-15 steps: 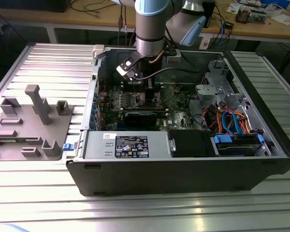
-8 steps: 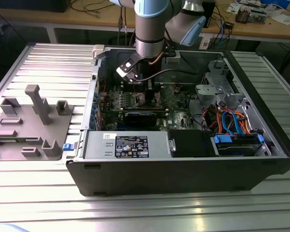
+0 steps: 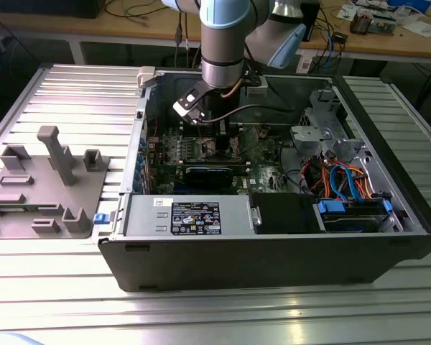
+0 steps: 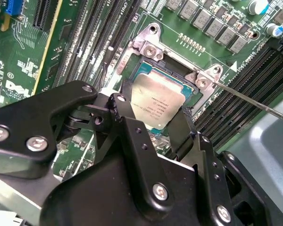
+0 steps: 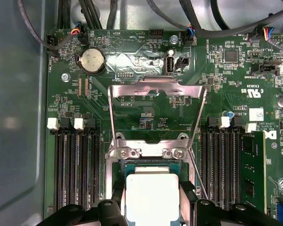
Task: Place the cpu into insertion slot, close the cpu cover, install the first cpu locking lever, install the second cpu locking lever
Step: 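Place the cpu into insertion slot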
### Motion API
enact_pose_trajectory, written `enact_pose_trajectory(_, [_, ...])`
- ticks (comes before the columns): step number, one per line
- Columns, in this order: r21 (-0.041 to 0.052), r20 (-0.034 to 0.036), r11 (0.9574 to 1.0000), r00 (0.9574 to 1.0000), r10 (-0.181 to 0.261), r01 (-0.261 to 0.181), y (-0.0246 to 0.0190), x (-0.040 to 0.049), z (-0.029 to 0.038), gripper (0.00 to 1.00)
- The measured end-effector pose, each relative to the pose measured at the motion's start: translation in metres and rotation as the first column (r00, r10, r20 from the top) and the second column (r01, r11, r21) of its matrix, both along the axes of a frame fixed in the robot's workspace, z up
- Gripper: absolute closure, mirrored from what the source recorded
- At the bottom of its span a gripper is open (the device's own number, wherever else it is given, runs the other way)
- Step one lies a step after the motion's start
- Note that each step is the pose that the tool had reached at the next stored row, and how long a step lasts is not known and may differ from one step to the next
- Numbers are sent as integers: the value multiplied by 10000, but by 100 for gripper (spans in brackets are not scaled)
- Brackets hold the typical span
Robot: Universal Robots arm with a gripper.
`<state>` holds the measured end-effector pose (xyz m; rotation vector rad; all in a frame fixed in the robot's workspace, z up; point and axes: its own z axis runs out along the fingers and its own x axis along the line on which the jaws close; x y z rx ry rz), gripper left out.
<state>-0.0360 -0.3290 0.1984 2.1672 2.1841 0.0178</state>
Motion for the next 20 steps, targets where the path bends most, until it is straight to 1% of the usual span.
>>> enact_pose_trajectory(4, [3,2,10000,10000,-41,41,14,1,20,46])
enact_pose_trajectory(6, [3,2,9994,9994,-349,349,16,5,15,46])
enact_pose_trajectory(8, [-12,-4,9988,9988,-498,498,14,10,0,46])
enact_pose_trajectory(11, [-6,-2,9988,9988,-497,497,15,10,-28,46])
enact_pose_trajectory(14, [-5,-2,9988,9988,-497,497,15,10,-28,46])
enact_pose_trajectory(19, [6,7,9988,9988,-496,496,21,13,15,46])
enact_pose_trajectory(20, [-19,3,9988,9988,-487,487,19,11,19,46])
